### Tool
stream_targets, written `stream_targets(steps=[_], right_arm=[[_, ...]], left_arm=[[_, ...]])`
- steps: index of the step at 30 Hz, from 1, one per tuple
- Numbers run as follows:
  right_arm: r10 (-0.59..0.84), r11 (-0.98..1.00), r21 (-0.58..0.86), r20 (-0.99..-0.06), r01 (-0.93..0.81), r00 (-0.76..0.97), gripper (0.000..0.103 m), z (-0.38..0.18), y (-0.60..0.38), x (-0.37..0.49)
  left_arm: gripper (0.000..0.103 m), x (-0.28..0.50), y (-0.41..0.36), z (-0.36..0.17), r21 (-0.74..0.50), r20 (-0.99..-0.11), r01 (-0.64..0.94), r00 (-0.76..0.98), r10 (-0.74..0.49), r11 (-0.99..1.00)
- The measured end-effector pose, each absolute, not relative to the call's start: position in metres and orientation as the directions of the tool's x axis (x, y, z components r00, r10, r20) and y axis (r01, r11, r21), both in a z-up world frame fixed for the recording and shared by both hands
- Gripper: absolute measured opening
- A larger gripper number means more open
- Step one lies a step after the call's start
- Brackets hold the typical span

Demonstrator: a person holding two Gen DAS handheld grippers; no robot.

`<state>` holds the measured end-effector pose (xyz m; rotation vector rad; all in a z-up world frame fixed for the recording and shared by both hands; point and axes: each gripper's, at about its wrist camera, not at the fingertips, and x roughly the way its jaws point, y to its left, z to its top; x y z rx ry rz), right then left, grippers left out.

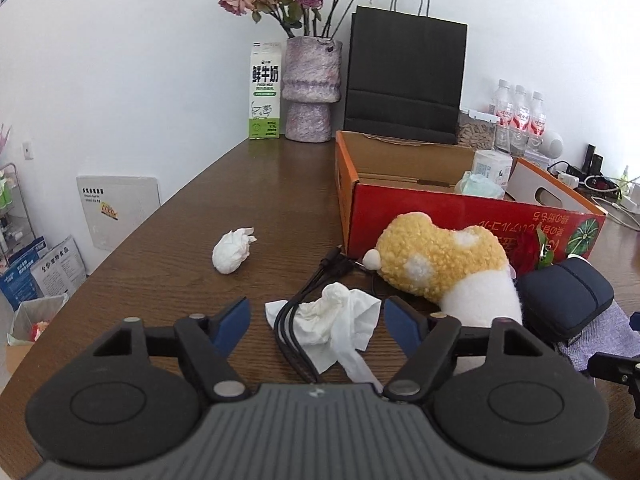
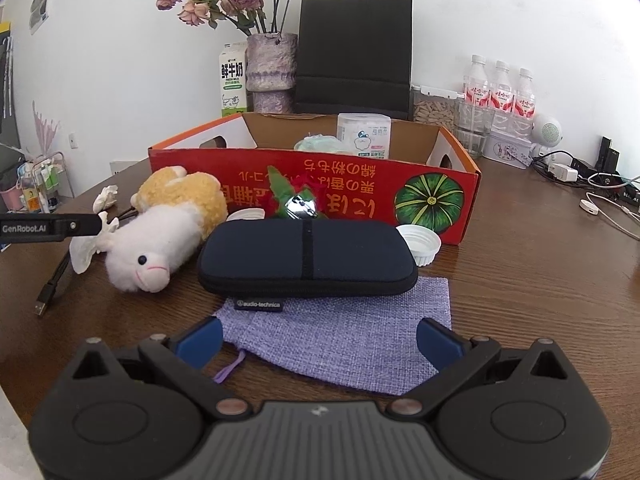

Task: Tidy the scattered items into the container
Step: 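Move left tool to the white tissue and grasp it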

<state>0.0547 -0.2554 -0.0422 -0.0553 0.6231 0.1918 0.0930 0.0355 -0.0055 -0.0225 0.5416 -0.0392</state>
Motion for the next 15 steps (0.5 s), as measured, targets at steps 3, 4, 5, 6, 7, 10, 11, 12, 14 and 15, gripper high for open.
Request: stream_targets(steps=[3, 4, 5, 6, 7, 10, 11, 12, 14, 15], right_arm=[[0.159, 0.982, 0.008, -0.585, -0.190, 0.795, 0.103, -0.042, -0.257, 0.055], [0.159, 0.982, 0.008, -0.585, -0.190, 0.796, 0.103, -0.042, -0.257, 0.055], [0.158, 0.982, 0.008, -0.584, -0.189, 0.796, 0.103, -0.042, -0.258, 0.055], [0.158, 0.982, 0.009, -0.582, -0.188, 0.798, 0.103, -0.041, -0.258, 0.055], [0.157, 0.982, 0.009, -0.581, -0.186, 0.799, 0.103, -0.041, -0.259, 0.055], [0.152, 0.984, 0.009, -0.577, -0.180, 0.802, 0.103, -0.039, -0.261, 0.056], [0.152, 0.984, 0.010, -0.577, -0.179, 0.802, 0.103, -0.039, -0.261, 0.057], [0.151, 0.984, 0.010, -0.577, -0.178, 0.803, 0.103, -0.039, -0.262, 0.057], [0.150, 0.984, 0.009, -0.575, -0.177, 0.804, 0.103, -0.038, -0.263, 0.058], [0.148, 0.985, 0.008, -0.574, -0.175, 0.806, 0.103, -0.038, -0.263, 0.059]], left_arm=[[0.050, 0.104, 0.026, -0.011, -0.003, -0.541, 0.060, 0.839, -0.052, 0.998], [0.047, 0.108, 0.024, -0.013, 0.003, -0.549, 0.065, 0.834, -0.052, 0.998], [0.046, 0.110, 0.023, -0.015, 0.009, -0.553, 0.066, 0.832, -0.051, 0.998], [0.036, 0.111, 0.022, -0.016, 0.020, -0.554, 0.065, 0.831, -0.043, 0.998], [0.021, 0.112, 0.021, -0.018, 0.023, -0.560, 0.064, 0.828, -0.041, 0.998], [0.006, 0.112, 0.023, -0.017, 0.006, -0.557, 0.073, 0.829, -0.057, 0.997], [0.006, 0.111, 0.024, -0.016, 0.003, -0.552, 0.073, 0.832, -0.059, 0.997], [0.006, 0.110, 0.024, -0.015, 0.001, -0.546, 0.071, 0.836, -0.059, 0.997], [0.006, 0.108, 0.026, -0.012, -0.011, -0.537, 0.068, 0.841, -0.064, 0.998], [0.006, 0.107, 0.027, -0.010, -0.016, -0.530, 0.068, 0.845, -0.066, 0.998]])
